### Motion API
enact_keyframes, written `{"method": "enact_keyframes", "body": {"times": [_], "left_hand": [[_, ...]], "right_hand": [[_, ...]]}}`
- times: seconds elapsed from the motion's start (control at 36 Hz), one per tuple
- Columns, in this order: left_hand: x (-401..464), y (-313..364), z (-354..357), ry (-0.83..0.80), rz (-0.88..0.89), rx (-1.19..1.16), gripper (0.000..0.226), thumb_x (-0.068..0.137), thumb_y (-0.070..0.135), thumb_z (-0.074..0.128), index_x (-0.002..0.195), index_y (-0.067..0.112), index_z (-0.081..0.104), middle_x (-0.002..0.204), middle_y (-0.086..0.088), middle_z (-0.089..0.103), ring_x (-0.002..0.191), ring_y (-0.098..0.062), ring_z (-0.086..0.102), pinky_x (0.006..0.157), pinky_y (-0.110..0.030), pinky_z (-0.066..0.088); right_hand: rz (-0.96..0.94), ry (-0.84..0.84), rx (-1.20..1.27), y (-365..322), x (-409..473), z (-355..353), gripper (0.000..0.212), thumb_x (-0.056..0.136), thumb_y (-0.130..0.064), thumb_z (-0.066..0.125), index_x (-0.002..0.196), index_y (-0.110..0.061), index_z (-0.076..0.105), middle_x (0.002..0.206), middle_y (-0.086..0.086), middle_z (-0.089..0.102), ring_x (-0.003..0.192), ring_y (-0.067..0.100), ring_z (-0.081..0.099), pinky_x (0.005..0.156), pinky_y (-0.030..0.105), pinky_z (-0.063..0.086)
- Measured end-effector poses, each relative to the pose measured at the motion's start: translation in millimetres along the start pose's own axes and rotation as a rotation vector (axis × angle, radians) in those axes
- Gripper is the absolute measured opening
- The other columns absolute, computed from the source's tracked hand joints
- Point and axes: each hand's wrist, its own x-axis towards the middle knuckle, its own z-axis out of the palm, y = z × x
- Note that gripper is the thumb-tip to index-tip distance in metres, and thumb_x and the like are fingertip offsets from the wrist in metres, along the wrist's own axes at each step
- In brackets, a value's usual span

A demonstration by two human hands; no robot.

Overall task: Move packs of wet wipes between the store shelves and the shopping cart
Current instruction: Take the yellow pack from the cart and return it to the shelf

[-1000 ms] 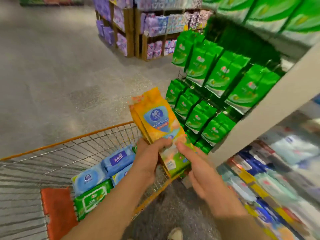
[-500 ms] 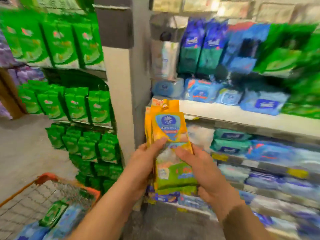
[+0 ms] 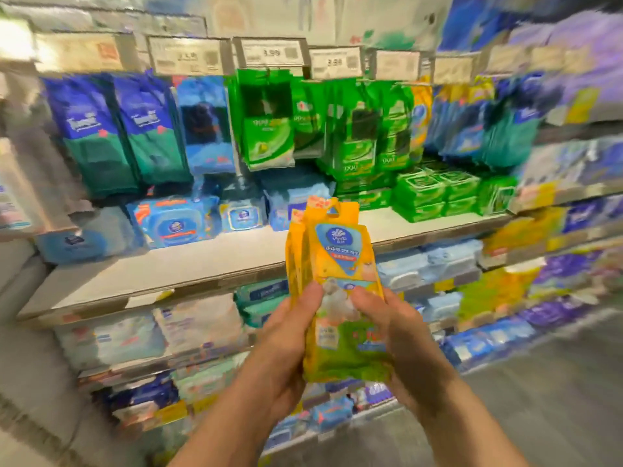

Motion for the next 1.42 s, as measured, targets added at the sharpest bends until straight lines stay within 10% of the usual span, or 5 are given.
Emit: {"method": "enact_keyframes", "body": {"times": [0.19,0.58,0.94,1.11,1.42], "left_hand": [[67,-2,32,-0.241,0.020,-0.033,0.054,0.087,0.041,0.060,0.132,0.011,0.064,0.125,-0.019,0.071,0.112,-0.042,0.069,0.092,-0.061,0.056],[193,16,73,-0.529,-0.017,0.069,0.088,0.067,0.052,0.089,0.138,0.009,0.059,0.133,-0.023,0.065,0.122,-0.047,0.062,0.101,-0.072,0.045],[281,10,145,-0.303,0.059,0.140,0.057,0.068,0.003,0.084,0.122,0.004,0.066,0.110,-0.025,0.074,0.095,-0.044,0.074,0.074,-0.052,0.060],[304,2,182,-0.174,0.177,0.132,0.042,0.064,0.009,0.077,0.105,0.012,0.075,0.103,-0.020,0.077,0.082,-0.035,0.077,0.060,-0.043,0.061],[311,1,208,-0.044,0.408,0.202,0.056,0.068,0.008,0.078,0.123,0.015,0.068,0.118,-0.023,0.072,0.103,-0.044,0.072,0.080,-0.061,0.060]], "right_hand": [[-0.108,0.197,-0.152,-34,37,-40,0.037,0.083,-0.036,0.077,0.114,-0.016,0.073,0.113,0.010,0.076,0.110,0.033,0.071,0.099,0.054,0.054],[-0.194,0.420,-0.013,-73,120,-95,0.042,0.076,-0.026,0.073,0.114,-0.006,0.072,0.110,0.022,0.074,0.094,0.037,0.072,0.090,0.054,0.055],[-0.257,0.404,0.039,-120,182,-195,0.028,0.080,-0.028,0.067,0.104,-0.016,0.077,0.112,0.014,0.076,0.102,0.032,0.073,0.093,0.055,0.057],[-0.279,0.325,-0.107,-154,209,-255,0.059,0.078,-0.057,0.073,0.123,-0.020,0.067,0.117,0.016,0.073,0.108,0.043,0.069,0.084,0.071,0.054],[-0.625,0.148,-0.323,-202,241,-292,0.014,0.080,-0.033,0.071,0.089,-0.044,0.070,0.062,-0.008,0.063,0.053,0.006,0.057,0.053,0.022,0.050]]}}
